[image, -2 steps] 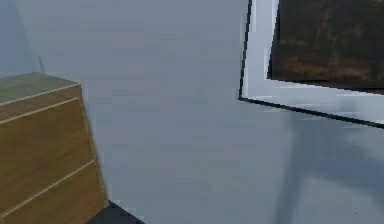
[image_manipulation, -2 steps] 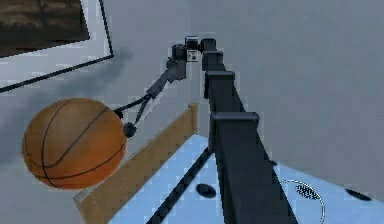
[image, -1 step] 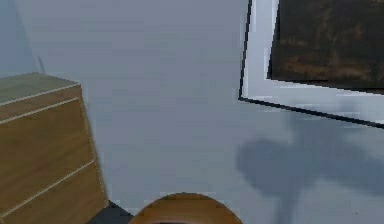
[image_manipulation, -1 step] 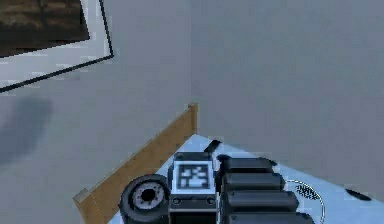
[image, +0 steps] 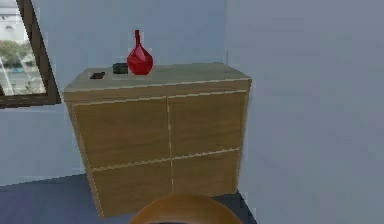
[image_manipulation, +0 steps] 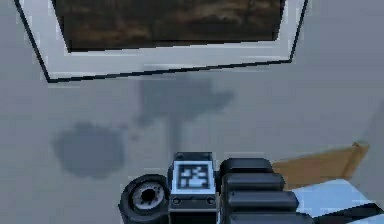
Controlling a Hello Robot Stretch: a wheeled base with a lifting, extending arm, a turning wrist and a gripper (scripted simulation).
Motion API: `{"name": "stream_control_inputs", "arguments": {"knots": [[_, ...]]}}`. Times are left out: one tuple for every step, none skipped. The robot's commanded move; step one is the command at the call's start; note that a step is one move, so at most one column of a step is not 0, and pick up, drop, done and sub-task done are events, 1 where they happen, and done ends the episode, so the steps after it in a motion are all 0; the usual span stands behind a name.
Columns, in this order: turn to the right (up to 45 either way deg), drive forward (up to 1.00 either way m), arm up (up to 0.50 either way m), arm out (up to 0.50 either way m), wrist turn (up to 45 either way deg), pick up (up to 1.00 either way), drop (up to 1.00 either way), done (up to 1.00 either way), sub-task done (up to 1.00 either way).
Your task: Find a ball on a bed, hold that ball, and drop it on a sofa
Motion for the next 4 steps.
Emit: {"name": "stream_control_inputs", "arguments": {"knots": [[-12.0,0.0,0.0,0.0,0.0,0.0,0.0,0.0,0.0],[0.0,0.35,0.0,0.0,0.0,0.0,0.0,0.0,0.0],[-45.0,0.0,0.0,0.0,0.0,0.0,0.0,0.0,0.0],[-39.0,0.0,0.0,0.0,0.0,0.0,0.0,0.0,0.0]]}}
